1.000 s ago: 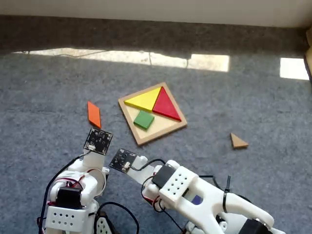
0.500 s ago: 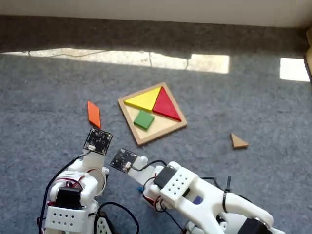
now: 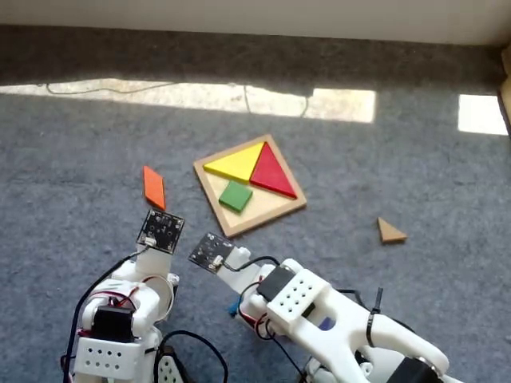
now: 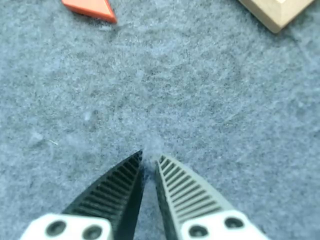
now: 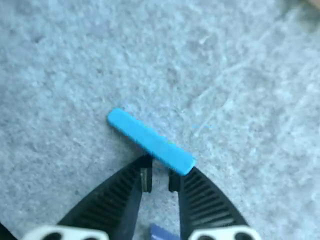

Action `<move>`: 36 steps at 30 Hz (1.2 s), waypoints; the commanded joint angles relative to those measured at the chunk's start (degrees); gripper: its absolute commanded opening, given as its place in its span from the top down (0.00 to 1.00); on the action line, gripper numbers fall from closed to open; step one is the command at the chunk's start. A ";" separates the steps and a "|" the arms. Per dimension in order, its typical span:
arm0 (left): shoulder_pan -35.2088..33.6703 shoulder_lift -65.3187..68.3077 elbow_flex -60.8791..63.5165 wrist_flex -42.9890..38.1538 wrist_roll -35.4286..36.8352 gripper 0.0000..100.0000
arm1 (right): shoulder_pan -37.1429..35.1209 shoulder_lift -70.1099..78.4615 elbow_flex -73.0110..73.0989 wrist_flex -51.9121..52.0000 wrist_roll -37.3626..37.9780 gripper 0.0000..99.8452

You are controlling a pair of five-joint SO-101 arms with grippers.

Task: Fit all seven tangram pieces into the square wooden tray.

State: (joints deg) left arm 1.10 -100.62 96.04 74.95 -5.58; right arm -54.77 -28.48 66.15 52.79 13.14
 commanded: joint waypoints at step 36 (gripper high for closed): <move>0.75 -1.19 1.19 -0.09 0.53 0.99 | -1.10 -0.22 -13.76 -1.45 -60.57 0.80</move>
State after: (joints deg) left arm 1.10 -100.62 96.04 74.95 -5.58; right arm -54.51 -28.31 55.78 55.34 -45.05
